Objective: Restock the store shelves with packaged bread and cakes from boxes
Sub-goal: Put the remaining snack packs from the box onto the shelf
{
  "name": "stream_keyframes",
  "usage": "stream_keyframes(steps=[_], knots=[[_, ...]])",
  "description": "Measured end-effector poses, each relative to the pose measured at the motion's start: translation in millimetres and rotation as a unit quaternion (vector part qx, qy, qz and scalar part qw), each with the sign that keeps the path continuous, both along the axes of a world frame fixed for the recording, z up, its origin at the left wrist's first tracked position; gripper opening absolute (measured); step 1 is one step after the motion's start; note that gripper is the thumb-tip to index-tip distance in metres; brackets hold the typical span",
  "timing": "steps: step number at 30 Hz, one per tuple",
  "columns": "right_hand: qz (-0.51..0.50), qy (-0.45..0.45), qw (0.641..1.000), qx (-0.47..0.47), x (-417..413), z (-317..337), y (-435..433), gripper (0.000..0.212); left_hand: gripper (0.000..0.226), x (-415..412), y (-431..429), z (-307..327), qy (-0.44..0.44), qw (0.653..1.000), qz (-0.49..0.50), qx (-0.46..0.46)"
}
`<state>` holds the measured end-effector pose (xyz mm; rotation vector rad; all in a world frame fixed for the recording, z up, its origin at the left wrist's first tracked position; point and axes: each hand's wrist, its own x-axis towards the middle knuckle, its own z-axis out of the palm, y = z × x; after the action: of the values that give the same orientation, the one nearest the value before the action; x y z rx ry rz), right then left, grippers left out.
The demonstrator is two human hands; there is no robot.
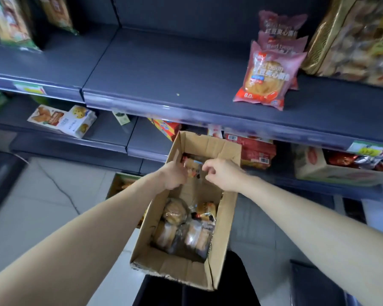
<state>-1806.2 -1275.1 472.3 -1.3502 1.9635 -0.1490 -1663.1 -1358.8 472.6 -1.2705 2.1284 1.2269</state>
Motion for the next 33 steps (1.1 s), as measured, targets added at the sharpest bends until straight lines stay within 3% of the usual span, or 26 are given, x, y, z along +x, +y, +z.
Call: stream_keyframes(steps=[3,7,16,20,22,25,28,31,33], knots=[[0.053,0.001,0.993,0.108,23,-48,9,0.033,0.037,23,14,-30,-0.056,0.991,-0.112,-0.046],[0.111,0.043,0.971,0.209,46,-100,18,0.039,0.049,49,35,-78,-0.148,0.944,-0.285,-0.076],[0.156,0.143,0.932,0.294,72,-175,28,0.074,0.065,51,58,-148,-0.228,0.873,-0.404,-0.152],[0.163,0.170,0.930,0.283,72,-186,21,0.072,0.063,49,58,-171,-0.235,0.848,-0.427,-0.205],[0.138,0.161,0.946,0.244,68,-184,19,0.058,0.052,47,57,-175,-0.235,0.861,-0.407,-0.196],[0.056,0.125,0.974,0.183,61,-174,16,0.031,0.032,41,51,-158,-0.190,0.909,-0.328,-0.172],[-0.088,0.040,0.988,0.117,58,-151,4,0.030,0.032,40,39,-126,-0.120,0.956,-0.218,-0.154],[-0.248,-0.089,0.964,0.038,49,-108,-11,0.024,0.025,39,25,-88,-0.012,0.994,-0.049,-0.100],[-0.283,-0.149,0.947,0.014,38,-73,-14,0.024,0.022,40,14,-62,0.045,0.996,0.045,-0.059]])
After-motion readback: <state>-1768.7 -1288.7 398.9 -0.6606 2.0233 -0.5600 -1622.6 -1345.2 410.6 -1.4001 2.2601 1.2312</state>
